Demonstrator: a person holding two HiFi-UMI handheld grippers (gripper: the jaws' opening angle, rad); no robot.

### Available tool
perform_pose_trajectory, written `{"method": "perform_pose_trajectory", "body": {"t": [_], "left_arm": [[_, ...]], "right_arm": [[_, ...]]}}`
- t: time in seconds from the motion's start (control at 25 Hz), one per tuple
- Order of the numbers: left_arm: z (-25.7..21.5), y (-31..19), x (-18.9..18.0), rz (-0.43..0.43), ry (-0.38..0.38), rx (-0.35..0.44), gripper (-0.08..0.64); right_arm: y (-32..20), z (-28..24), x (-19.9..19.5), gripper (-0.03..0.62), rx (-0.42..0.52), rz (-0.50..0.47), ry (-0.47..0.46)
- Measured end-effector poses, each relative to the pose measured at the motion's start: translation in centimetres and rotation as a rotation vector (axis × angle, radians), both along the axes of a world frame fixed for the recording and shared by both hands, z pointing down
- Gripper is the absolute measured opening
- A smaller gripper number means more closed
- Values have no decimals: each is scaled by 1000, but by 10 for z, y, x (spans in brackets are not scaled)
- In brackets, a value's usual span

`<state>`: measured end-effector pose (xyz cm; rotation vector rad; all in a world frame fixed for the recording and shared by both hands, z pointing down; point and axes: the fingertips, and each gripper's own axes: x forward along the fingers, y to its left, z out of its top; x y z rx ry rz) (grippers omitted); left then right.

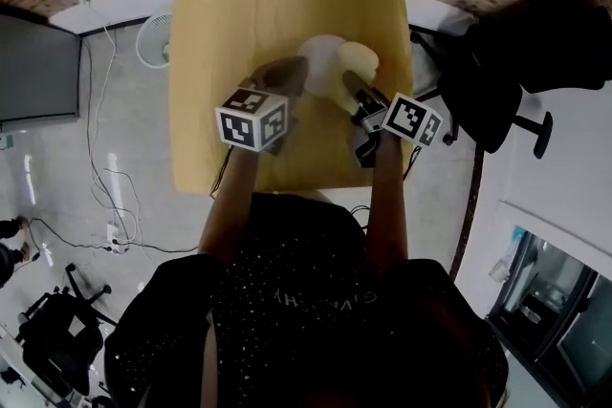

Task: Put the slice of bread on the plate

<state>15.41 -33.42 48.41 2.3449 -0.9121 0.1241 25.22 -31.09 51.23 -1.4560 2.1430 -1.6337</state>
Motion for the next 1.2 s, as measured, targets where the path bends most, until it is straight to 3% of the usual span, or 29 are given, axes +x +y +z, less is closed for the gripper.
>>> {"method": "perform_pose_trajectory", "body": {"t": [0.12, 0.2, 0.32, 0.52, 0.8, 1.0, 1.08, 1.2], "left_arm": [[7, -12, -10, -34, -38, 2, 9], [7, -17, -15, -53, -22, -16, 9], [9, -18, -15, -57, -7, -34, 9], [16, -19, -15, -48, -47, -32, 9], [16, -17, -22, -54, -42, -37, 9], [17, -13, -23, -47, -50, -35, 9], [17, -13, -24, -43, -50, -31, 9], [15, -11, -25, -37, -45, -29, 9]], "right_arm": [[-20, 8, -17, 95, -47, -55, -34], [-30, 13, -27, 95, -73, -84, -54], [-42, 25, -35, 95, -116, -125, -45], [-54, 43, -41, 95, -180, -169, -21], [-54, 57, -38, 109, -250, -151, 97], [-51, 59, -39, 213, -249, -153, 189], [-50, 59, -36, 235, -241, -153, 268], [-47, 57, -30, 270, -210, -183, 463]]}}
